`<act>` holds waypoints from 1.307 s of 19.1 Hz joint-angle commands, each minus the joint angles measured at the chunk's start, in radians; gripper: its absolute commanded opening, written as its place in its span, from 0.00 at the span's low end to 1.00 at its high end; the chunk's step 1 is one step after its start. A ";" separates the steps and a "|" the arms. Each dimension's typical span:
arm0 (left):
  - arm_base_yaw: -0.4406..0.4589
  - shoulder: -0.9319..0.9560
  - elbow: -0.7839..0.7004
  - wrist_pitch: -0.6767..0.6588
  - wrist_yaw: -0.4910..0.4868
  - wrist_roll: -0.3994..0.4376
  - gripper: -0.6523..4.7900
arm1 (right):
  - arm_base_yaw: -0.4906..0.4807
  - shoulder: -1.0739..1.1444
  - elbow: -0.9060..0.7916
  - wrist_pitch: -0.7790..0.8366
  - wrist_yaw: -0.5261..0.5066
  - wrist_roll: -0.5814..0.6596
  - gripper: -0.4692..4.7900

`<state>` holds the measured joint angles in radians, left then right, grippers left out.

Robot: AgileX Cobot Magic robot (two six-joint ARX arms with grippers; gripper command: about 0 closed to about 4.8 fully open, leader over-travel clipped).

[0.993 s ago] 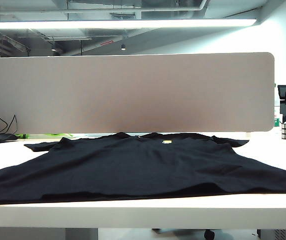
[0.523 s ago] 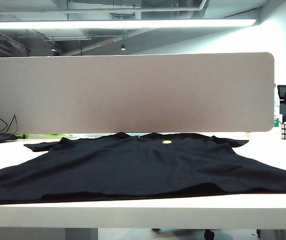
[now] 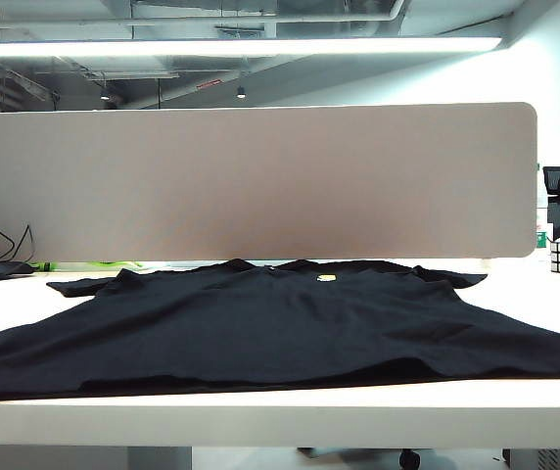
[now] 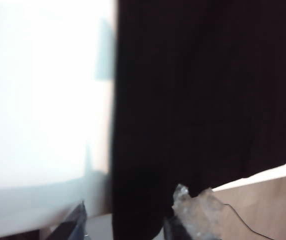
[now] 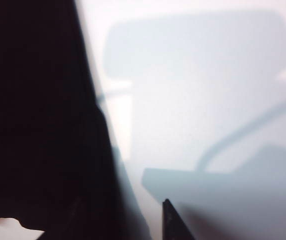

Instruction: Fold the bottom side of the T-shirt horizontally towards the center, about one-third of the way, then fold the sleeve back towards the center, creating a straight line along the edge of the T-shirt, and finally fold the bottom of the T-shirt up towards the top, creating a neat rectangle.

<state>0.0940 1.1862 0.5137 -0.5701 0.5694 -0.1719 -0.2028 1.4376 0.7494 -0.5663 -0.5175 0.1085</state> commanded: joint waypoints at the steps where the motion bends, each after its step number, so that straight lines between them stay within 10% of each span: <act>1: -0.036 0.000 0.005 0.003 -0.046 0.007 0.47 | 0.002 0.000 0.002 -0.001 -0.005 0.000 0.49; 5: -0.048 0.040 0.005 0.019 -0.068 0.007 0.48 | 0.010 0.000 -0.005 -0.017 -0.035 0.000 0.62; 25: -0.058 0.159 0.005 0.054 -0.008 0.024 0.52 | 0.114 0.080 -0.020 0.010 -0.058 0.022 0.54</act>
<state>0.0380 1.3327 0.5350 -0.4747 0.6323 -0.1532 -0.0898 1.5097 0.7353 -0.5507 -0.6254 0.1307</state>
